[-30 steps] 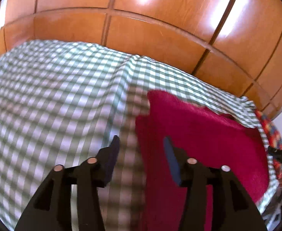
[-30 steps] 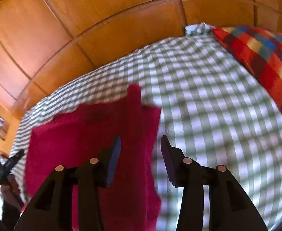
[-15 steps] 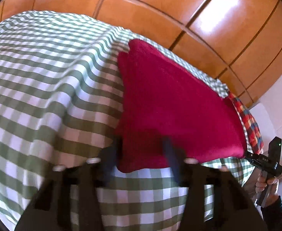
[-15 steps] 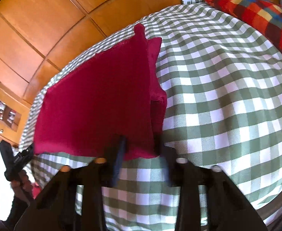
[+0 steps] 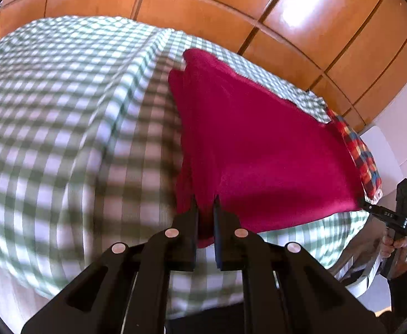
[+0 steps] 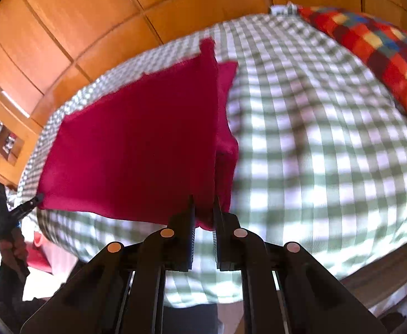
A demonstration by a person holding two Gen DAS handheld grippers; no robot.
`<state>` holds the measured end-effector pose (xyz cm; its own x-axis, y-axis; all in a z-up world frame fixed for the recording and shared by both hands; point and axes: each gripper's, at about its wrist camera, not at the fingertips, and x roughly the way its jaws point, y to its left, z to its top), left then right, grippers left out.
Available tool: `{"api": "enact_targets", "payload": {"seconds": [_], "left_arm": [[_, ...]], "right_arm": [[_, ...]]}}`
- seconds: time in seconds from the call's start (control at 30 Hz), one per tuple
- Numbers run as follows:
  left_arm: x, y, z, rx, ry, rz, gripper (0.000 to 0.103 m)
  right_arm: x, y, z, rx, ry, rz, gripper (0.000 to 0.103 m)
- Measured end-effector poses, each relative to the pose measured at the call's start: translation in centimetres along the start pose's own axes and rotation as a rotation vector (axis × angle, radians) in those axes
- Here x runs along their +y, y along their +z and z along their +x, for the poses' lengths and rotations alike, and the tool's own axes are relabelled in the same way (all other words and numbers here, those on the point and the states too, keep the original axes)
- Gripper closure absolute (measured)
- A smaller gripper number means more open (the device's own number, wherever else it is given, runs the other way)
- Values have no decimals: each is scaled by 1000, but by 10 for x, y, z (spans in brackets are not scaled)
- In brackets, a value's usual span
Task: Fold small clothes
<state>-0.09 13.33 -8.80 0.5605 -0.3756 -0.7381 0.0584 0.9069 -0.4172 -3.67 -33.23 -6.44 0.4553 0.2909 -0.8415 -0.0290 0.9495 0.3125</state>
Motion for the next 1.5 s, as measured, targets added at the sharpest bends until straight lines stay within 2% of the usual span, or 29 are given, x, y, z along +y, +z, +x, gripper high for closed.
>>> {"api": "enact_targets", "payload": {"seconds": [0.07, 0.1, 0.13, 0.17, 0.2, 0.23, 0.4, 0.47, 0.6, 0.7, 0.8, 0.97, 1.03, 1.5], "left_arm": [[0, -3, -3, -4, 8, -12, 90], [1, -4, -7, -12, 16, -20, 83], [3, -2, -11, -31, 30, -36, 78], [5, 1, -15, -48, 36, -45, 76], [6, 5, -19, -68, 37, -49, 75], [5, 13, -24, -99, 49, -44, 75], [-17, 50, -22, -177, 85, 10, 75], [-33, 67, -12, -184, 105, 46, 73], [-61, 91, 12, -175, 162, 89, 68], [-84, 99, 25, -180, 223, 158, 65], [-95, 100, 30, -184, 246, 203, 63], [-97, 97, 40, -165, 269, 231, 62], [-97, 95, 40, -175, 286, 237, 49], [-74, 106, 39, -189, 347, 221, 46]], "right_arm": [[0, -3, 1, 7, 3, 3, 93], [0, -1, 0, 8, 13, 7, 93], [-1, 1, -1, 7, 9, 7, 89], [-1, 5, -4, -3, -22, 7, 81], [-1, 8, -7, -16, -47, 10, 58], [-1, 12, -10, -38, -69, 13, 44], [20, 43, -19, -166, -83, -31, 44], [35, 58, -10, -173, -70, -55, 44], [70, 90, 25, -149, -153, -128, 44], [78, 106, 39, -147, -144, -118, 44], [77, 117, 50, -149, -173, -115, 44], [68, 126, 66, -137, -200, -99, 44], [65, 128, 69, -137, -204, -88, 44], [60, 123, 82, -148, -198, -86, 35]]}}
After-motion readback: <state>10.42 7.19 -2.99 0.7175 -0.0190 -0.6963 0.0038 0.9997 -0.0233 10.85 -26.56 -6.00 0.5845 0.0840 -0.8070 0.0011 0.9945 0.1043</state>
